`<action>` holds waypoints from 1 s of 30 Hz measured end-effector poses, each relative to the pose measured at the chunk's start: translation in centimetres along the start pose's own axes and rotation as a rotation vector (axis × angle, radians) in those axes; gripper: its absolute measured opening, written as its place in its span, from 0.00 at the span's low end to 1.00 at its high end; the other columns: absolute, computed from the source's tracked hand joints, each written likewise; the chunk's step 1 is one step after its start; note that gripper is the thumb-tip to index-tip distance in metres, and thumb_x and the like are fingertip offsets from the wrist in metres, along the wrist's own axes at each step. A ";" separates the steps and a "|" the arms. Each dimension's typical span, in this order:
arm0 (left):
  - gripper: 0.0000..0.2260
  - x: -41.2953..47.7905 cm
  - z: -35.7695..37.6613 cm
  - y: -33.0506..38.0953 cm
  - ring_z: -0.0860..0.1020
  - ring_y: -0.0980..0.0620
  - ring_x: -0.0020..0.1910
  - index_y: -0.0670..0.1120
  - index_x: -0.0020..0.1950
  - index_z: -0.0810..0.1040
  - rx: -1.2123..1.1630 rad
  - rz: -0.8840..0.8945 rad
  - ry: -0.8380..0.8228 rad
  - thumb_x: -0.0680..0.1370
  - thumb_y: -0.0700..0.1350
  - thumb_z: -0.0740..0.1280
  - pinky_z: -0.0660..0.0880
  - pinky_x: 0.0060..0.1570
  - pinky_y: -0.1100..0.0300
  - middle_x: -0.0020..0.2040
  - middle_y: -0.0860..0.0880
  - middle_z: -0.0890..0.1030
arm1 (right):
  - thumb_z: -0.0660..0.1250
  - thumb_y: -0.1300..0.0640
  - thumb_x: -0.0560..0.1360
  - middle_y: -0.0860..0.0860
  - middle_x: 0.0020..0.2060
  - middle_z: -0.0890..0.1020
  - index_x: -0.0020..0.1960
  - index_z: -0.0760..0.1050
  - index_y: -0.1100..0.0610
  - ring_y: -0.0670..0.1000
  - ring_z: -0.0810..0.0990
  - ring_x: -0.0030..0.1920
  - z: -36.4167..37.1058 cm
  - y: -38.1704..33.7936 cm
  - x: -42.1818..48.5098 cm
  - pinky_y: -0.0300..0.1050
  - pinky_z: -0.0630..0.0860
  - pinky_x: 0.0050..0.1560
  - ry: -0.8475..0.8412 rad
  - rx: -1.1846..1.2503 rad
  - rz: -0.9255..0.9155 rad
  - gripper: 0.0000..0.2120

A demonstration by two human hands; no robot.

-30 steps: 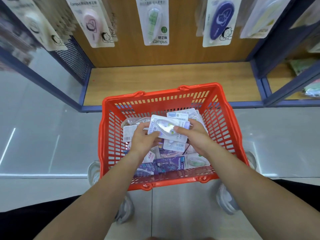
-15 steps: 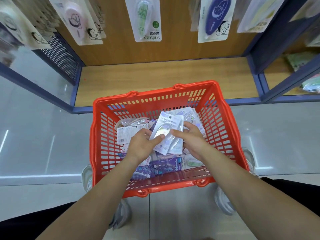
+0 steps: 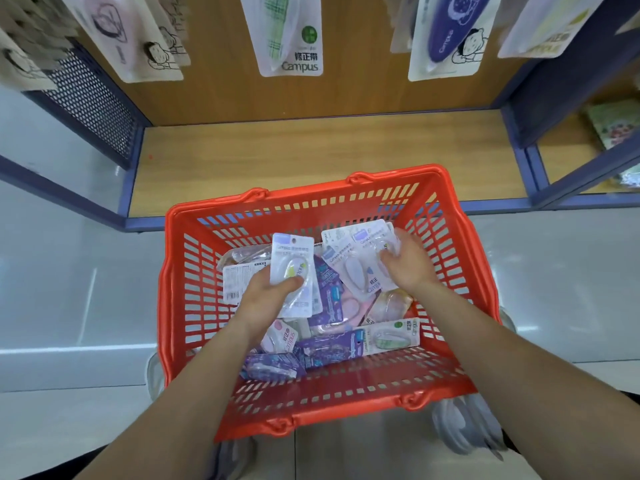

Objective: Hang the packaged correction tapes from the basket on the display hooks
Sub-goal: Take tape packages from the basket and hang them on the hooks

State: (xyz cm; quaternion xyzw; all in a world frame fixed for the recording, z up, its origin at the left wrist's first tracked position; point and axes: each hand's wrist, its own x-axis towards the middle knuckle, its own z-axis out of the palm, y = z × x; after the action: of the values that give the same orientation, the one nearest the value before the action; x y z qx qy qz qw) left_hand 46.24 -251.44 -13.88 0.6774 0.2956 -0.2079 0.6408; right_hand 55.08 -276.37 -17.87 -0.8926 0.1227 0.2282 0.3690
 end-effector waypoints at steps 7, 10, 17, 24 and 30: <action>0.17 1.4 -0.8 -1.4 0.83 0.52 0.55 0.53 0.67 0.74 0.020 -0.010 0.057 0.80 0.47 0.72 0.80 0.45 0.54 0.57 0.52 0.84 | 0.72 0.57 0.76 0.59 0.72 0.65 0.77 0.61 0.58 0.63 0.75 0.65 2.2 1.3 0.4 0.53 0.75 0.62 0.057 -0.156 -0.001 0.34; 0.18 1.7 -0.8 -1.6 0.82 0.52 0.56 0.53 0.67 0.73 0.020 -0.023 0.056 0.79 0.47 0.72 0.79 0.42 0.56 0.58 0.52 0.83 | 0.74 0.55 0.75 0.59 0.70 0.67 0.75 0.64 0.59 0.63 0.77 0.63 2.2 1.1 0.2 0.54 0.76 0.59 0.100 -0.219 0.014 0.33; 0.19 0.9 -0.3 -0.9 0.79 0.57 0.54 0.53 0.68 0.71 0.022 -0.019 0.060 0.80 0.46 0.72 0.72 0.41 0.61 0.57 0.55 0.81 | 0.76 0.54 0.73 0.54 0.56 0.76 0.58 0.70 0.56 0.59 0.80 0.52 1.2 0.5 -1.2 0.53 0.76 0.47 0.117 -0.171 -0.023 0.20; 0.20 -0.5 0.6 -0.2 0.81 0.51 0.57 0.51 0.68 0.71 -0.017 0.006 0.045 0.78 0.46 0.74 0.76 0.47 0.56 0.60 0.50 0.83 | 0.73 0.60 0.77 0.52 0.52 0.84 0.59 0.71 0.54 0.49 0.84 0.47 -0.4 -2.9 -4.6 0.36 0.76 0.41 -0.165 0.504 -0.045 0.14; 0.26 -1.5 1.3 1.0 0.77 0.51 0.66 0.55 0.74 0.70 -0.081 0.016 0.011 0.78 0.60 0.70 0.72 0.67 0.46 0.66 0.54 0.79 | 0.74 0.53 0.77 0.51 0.48 0.85 0.57 0.74 0.50 0.51 0.84 0.48 1.3 -5.0 -6.9 0.44 0.75 0.46 -0.321 0.600 0.011 0.12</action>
State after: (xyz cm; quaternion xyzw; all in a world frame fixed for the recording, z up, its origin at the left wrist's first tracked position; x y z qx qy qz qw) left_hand 45.89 -252.95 -12.25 0.6543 0.3017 -0.1869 0.6677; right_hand 50.65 -271.63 -12.20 -0.6962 0.1296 0.3213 0.6286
